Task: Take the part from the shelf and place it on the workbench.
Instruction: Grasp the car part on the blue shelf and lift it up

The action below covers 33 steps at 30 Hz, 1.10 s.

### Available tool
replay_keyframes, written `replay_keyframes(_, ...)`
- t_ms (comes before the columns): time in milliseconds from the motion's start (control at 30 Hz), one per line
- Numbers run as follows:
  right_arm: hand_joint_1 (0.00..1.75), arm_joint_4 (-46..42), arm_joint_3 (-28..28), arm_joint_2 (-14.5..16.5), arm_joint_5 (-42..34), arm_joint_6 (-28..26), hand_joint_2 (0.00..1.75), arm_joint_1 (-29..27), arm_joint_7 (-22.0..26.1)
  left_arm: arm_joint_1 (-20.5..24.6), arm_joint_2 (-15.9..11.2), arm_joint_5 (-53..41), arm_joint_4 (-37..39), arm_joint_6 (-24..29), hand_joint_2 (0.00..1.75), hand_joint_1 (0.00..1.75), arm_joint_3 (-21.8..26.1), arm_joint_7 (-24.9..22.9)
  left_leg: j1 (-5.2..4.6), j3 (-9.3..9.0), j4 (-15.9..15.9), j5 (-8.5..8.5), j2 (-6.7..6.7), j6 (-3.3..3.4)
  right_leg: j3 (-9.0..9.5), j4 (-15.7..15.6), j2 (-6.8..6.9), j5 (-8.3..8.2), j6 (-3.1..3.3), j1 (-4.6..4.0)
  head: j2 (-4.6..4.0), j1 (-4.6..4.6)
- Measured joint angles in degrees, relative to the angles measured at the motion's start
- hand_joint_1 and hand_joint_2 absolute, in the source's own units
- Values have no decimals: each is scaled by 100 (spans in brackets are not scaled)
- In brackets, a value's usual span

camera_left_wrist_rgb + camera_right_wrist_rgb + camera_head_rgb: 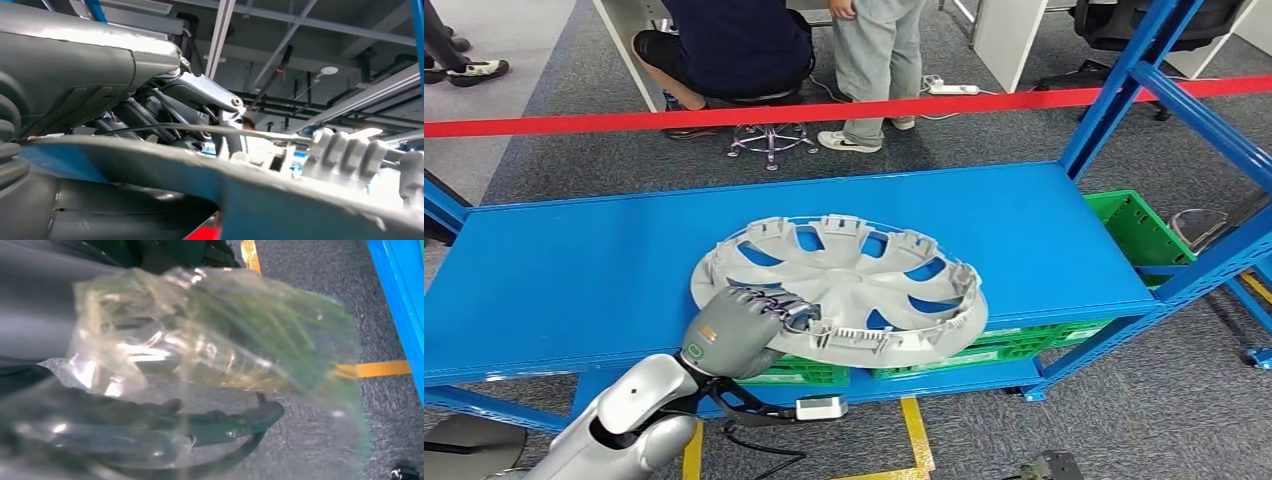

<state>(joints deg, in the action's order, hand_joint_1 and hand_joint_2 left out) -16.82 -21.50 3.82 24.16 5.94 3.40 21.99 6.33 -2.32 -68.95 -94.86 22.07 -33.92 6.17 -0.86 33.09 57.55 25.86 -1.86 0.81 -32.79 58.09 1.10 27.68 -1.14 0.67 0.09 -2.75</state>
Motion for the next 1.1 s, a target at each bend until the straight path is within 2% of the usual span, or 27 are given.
replay_keyframes(133, 0, 4, -1, 0, -1, -10, 0, -6, 5, -36, -30, 23, -102, 66, 175, 175, -6, 49, 0, 0, 0, 0, 0, 0, 1, 0, 0, 0, 0, 0, -1, 0)
replay_keyframes(300, 0, 15, -3, 1, -9, -58, 0, -30, 43, -137, -66, 296, -244, 390, 175, 175, 3, 224, -1, 1, 0, 0, 0, 0, 1, 0, 0, 0, 0, 0, -1, 0)
replay_keyframes(667, 0, 42, -49, 2, -61, -137, 0, -86, 115, -506, -108, 1582, -645, 1059, 175, 175, 207, 1075, -1, 6, 0, 1, -1, 0, -5, 0, -4, 0, 0, 0, -1, 0)
replay_keyframes(933, 0, 79, -107, 7, -101, -198, 0, -151, 237, -875, -125, 3291, -1029, 866, 175, 175, 441, 2038, -1, 8, 0, 0, -2, 0, -8, 0, -2, 0, 0, 0, -1, -1)
replay_keyframes(1100, 0, 89, -131, 14, -102, -214, 0, -160, 257, -1017, -125, 3515, -1160, 811, 175, 175, 495, 2203, -1, 10, 0, 1, -2, 0, -9, 0, -2, 0, 0, 0, -1, 0)
